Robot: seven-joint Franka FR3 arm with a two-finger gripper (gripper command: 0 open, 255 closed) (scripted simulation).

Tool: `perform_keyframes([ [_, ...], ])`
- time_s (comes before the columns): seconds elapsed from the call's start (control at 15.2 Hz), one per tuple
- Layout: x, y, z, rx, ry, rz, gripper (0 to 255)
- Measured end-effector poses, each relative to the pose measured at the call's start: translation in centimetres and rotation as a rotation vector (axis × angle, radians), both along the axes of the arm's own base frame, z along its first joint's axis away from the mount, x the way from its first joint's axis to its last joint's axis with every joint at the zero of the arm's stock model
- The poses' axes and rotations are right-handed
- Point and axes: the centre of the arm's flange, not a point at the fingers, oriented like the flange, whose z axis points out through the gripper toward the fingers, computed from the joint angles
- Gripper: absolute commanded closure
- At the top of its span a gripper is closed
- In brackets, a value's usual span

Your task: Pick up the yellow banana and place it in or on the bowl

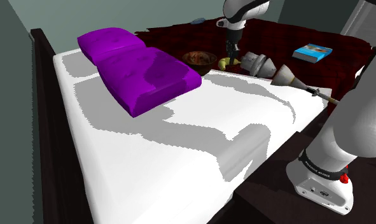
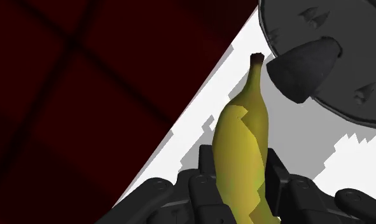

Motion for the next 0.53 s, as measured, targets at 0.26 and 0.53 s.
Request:
perform_keyframes([
  [0.26, 0.0, -0.1, 2.2, 0.0, 0.0, 0.0, 255],
  [0.53, 0.1, -0.2, 4.2, 0.0, -0.001, 0.0, 255],
])
